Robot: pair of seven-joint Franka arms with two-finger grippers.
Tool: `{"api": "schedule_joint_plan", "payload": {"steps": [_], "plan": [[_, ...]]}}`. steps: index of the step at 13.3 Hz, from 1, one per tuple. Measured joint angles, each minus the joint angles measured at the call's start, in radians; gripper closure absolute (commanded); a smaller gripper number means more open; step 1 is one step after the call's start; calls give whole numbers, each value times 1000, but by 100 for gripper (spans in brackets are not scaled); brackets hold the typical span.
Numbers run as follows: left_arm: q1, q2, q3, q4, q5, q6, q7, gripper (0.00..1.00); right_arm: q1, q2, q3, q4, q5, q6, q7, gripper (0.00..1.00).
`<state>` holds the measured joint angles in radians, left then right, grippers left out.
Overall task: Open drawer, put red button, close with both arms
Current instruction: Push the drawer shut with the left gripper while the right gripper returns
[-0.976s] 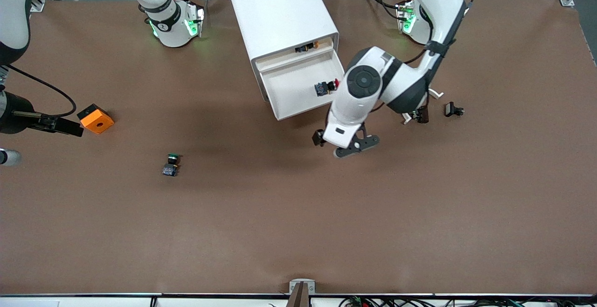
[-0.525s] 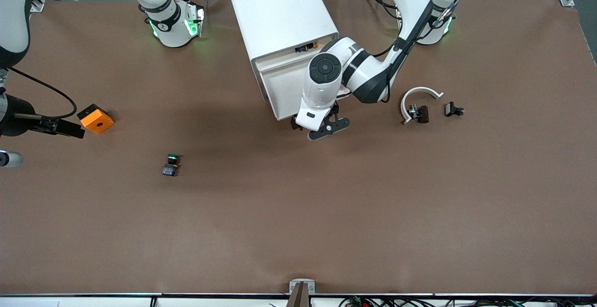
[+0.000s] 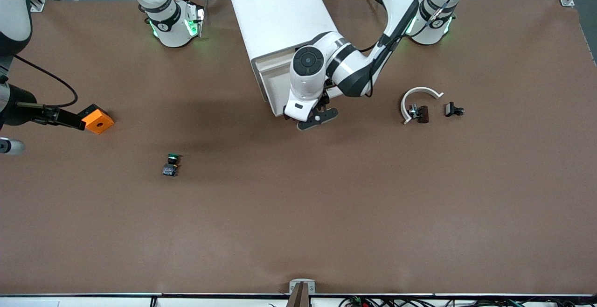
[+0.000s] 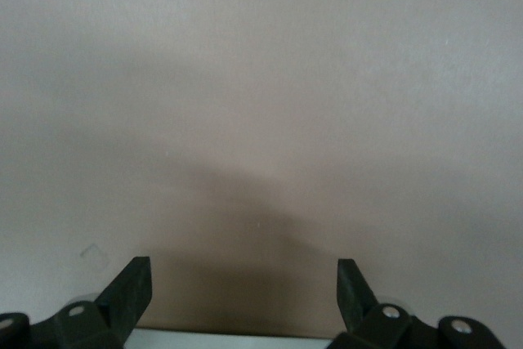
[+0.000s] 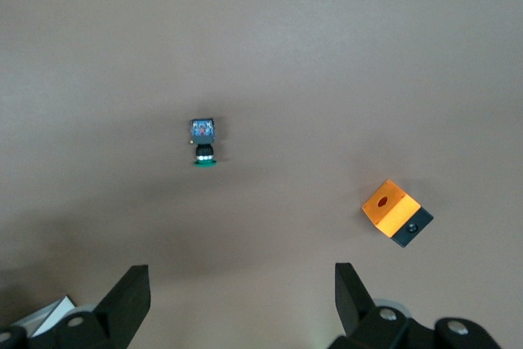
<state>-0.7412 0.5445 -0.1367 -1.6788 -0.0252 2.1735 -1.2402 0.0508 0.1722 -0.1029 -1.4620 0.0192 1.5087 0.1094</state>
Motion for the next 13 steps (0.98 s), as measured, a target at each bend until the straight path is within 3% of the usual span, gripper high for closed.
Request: {"api": "schedule_joint_plan", "payload": {"steps": [6,13], "plan": [[-61,1,-8,0,-64,-11,-43,0,-1,-87,0,-77,0,-1,-1,0],[-107,1,-22,1,-113,-12,-64,0,-12,-91,-1,-78,0,9,1,0]]}}
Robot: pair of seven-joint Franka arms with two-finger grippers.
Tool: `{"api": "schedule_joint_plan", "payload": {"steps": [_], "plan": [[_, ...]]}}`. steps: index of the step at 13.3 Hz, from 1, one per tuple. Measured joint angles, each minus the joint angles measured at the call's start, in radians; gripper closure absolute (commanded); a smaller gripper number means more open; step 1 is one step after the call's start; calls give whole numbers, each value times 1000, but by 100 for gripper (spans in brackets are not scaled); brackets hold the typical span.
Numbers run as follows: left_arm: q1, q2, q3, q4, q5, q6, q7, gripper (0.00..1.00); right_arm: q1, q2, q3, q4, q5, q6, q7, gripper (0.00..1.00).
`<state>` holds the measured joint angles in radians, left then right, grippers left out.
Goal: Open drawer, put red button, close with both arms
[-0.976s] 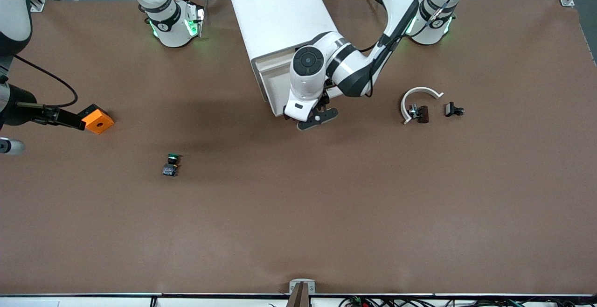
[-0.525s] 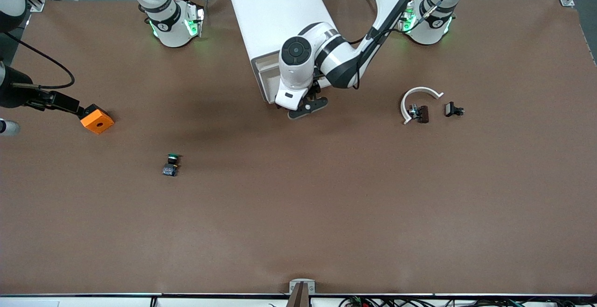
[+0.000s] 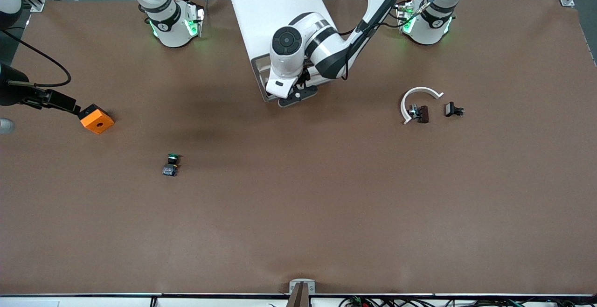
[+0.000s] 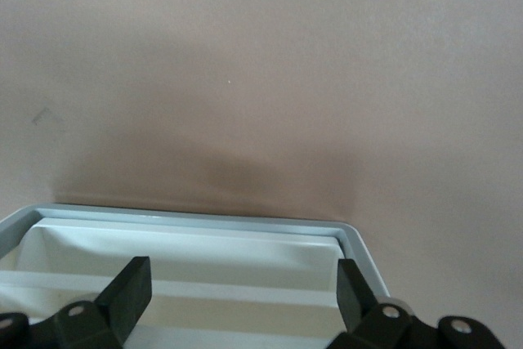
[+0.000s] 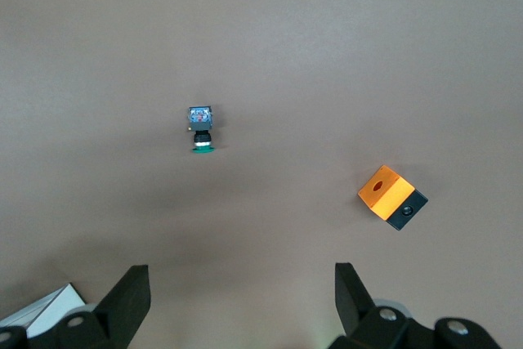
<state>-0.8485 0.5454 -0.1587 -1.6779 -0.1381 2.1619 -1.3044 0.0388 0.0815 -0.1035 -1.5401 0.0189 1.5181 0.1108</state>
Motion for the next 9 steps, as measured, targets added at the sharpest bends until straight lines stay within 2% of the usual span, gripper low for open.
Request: {"api": "schedule_joint_plan", "payload": {"steps": [9], "plan": [[4,7,-32,1,-98,-4,1,0,-14,-7,-1,6,0,-35,0,0]]}}
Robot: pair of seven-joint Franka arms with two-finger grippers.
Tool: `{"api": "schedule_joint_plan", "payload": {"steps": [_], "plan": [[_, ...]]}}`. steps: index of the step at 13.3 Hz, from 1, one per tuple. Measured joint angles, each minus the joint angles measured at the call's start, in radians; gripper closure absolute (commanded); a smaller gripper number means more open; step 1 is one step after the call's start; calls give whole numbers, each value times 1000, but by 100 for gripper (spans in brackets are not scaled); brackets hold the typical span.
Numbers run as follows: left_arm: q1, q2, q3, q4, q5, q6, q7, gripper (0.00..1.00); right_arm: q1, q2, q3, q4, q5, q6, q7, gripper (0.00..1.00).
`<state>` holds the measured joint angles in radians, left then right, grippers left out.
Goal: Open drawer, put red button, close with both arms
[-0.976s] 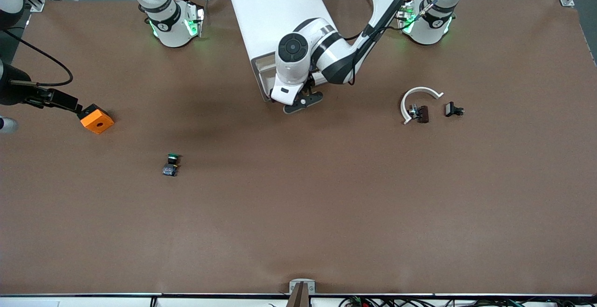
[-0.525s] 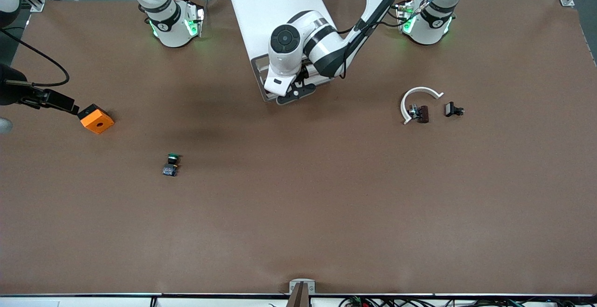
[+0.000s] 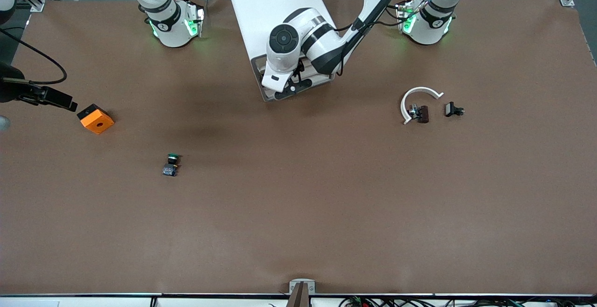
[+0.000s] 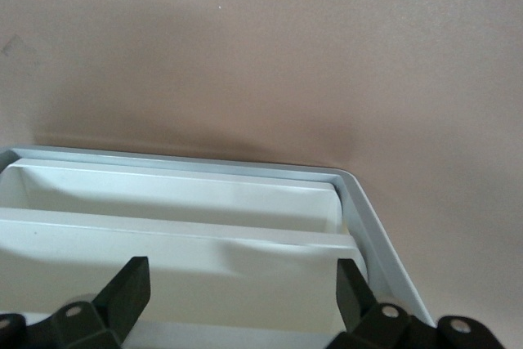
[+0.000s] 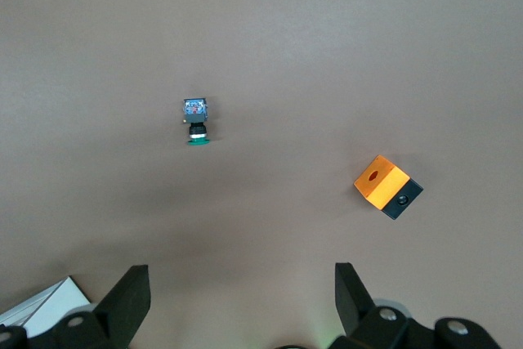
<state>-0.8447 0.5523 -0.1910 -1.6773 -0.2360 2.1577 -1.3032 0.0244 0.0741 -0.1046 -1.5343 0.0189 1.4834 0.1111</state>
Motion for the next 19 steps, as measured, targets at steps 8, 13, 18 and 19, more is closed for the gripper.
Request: {"api": "schedule_joint_plan", "payload": {"steps": [8,13,18,19], "plan": [[81,1,8,35,-18,1,41,0,-50,-83,0,-8,0,-22,-58,0],[321,-6,13,84,56,-80,301,0,-73,-99,1,-14,1,-45,-150,0],[576,-128,15,105,136,-263,652,0,-51,-114,11,-16,3,-50,-147,0],[636,-159,15,105,137,-301,737,0,-49,-116,11,-17,3,-50,-137,0]]}}
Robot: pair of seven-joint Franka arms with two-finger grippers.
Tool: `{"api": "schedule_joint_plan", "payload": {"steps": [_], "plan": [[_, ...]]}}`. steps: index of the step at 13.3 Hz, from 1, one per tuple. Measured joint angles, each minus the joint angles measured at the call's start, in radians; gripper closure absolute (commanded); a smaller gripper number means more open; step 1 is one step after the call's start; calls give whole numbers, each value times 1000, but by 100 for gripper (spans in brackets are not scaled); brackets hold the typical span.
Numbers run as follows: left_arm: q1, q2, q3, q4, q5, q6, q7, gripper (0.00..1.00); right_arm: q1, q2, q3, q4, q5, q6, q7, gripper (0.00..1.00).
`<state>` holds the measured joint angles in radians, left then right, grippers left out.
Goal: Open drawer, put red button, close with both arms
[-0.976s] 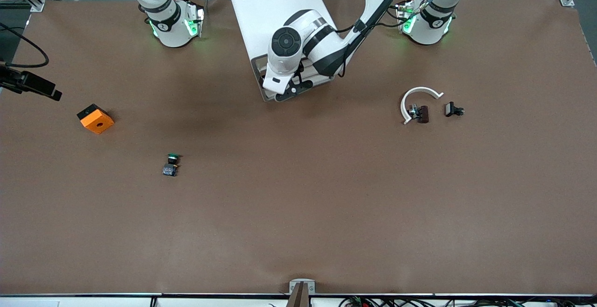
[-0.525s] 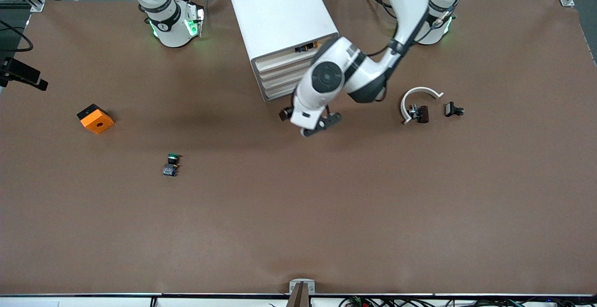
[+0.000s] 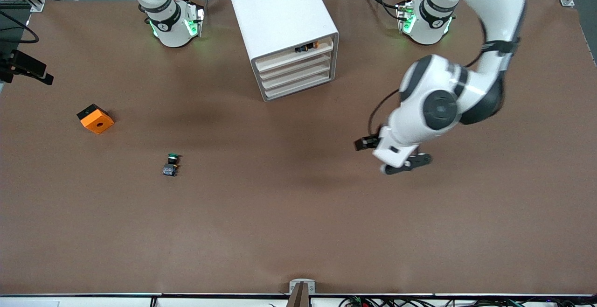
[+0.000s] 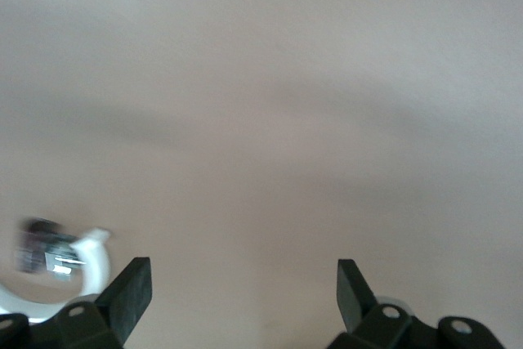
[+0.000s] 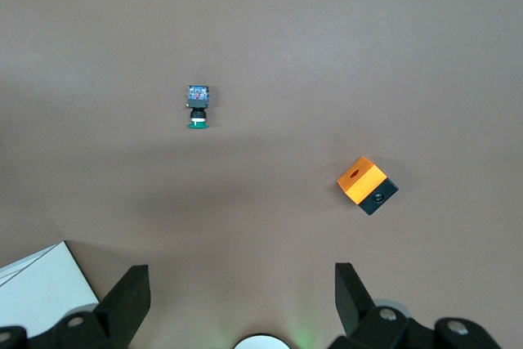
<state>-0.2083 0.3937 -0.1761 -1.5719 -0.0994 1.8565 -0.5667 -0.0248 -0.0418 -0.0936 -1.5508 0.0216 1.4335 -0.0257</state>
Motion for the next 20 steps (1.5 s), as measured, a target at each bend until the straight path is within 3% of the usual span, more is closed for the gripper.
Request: {"api": "schedule_joint_plan", "payload": {"steps": [5,12,17,20], "plan": [[270,-147,1,-2,19,-147,396,0,13,-4,1,-2,0,4,21,0],[417,-325,-2,-19,74,-152,609,0,45,-13,1,-2,-2,12,21,0],[376,-437,1,-38,73,-158,607,0,48,-14,1,-2,-8,19,21,0],[271,-454,72,-44,73,-165,591,0,48,-16,1,-5,-9,27,21,0]]}}
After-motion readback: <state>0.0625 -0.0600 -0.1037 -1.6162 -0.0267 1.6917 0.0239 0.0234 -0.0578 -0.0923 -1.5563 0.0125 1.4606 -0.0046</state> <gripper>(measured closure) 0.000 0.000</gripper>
